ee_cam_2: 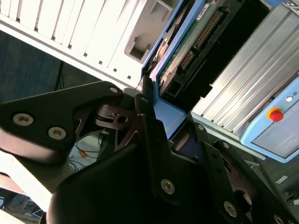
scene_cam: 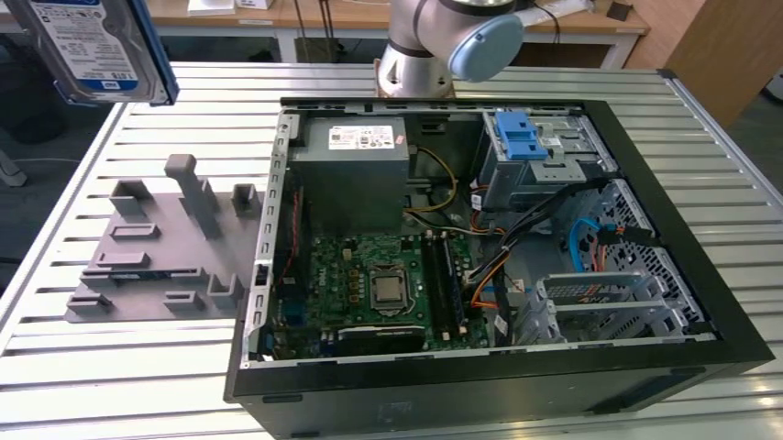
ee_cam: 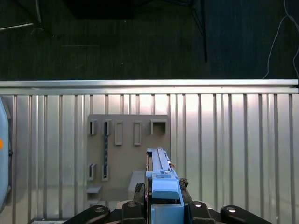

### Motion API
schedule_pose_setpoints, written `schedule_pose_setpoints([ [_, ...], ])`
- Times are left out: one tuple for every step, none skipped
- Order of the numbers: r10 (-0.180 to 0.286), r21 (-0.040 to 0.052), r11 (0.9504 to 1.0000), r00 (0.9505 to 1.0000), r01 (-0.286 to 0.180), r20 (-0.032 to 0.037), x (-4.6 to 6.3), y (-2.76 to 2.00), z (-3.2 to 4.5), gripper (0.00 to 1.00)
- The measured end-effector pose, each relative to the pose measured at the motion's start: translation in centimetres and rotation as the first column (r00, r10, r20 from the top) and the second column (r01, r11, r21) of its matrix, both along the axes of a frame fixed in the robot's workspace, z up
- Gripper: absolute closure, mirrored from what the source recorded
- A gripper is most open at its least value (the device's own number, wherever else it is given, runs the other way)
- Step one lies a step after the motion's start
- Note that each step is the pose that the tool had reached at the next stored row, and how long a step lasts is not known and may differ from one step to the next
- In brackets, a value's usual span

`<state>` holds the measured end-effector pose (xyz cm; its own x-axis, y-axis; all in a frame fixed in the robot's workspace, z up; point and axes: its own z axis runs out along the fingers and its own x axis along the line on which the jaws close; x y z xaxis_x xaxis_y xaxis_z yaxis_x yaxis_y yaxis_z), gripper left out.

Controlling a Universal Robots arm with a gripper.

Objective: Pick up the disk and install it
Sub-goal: 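Pick up the disk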

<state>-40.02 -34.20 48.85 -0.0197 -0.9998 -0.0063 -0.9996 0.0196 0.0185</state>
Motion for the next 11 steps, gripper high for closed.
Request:
schedule_pose_setpoints([
  [0.000,0.0000,1.0000,1.0000,0.000,-0.0004,0.2,-0.07,-0.01,0.64],
  [0.000,0.0001,1.0000,1.0000,0.000,-0.0009,0.5,-0.13,-0.01,0.64],
  [0.000,0.0000,1.0000,1.0000,0.000,-0.0015,0.7,-0.20,0.00,0.64],
  [0.000,0.0000,1.0000,1.0000,0.000,-0.0021,0.9,-0.26,0.00,0.64],
  [0.000,0.0000,1.0000,1.0000,0.000,-0.0025,1.1,-0.34,0.00,0.64],
  [0.000,0.0000,1.0000,1.0000,0.000,-0.0030,1.3,-0.41,0.00,0.64],
  [0.000,0.0001,1.0000,1.0000,0.000,-0.0034,1.5,-0.48,-0.01,0.64],
  [0.000,0.0000,1.0000,1.0000,0.000,-0.0040,1.8,-0.54,-0.01,0.64],
  [0.000,0.0001,1.0000,1.0000,0.000,-0.0044,2.0,-0.61,-0.01,0.64],
  [0.000,0.0000,1.0000,1.0000,0.000,-0.0050,2.1,-0.67,0.00,0.64],
  [0.000,0.0000,1.0000,1.0000,0.000,-0.0052,2.3,-0.74,0.00,0.64],
])
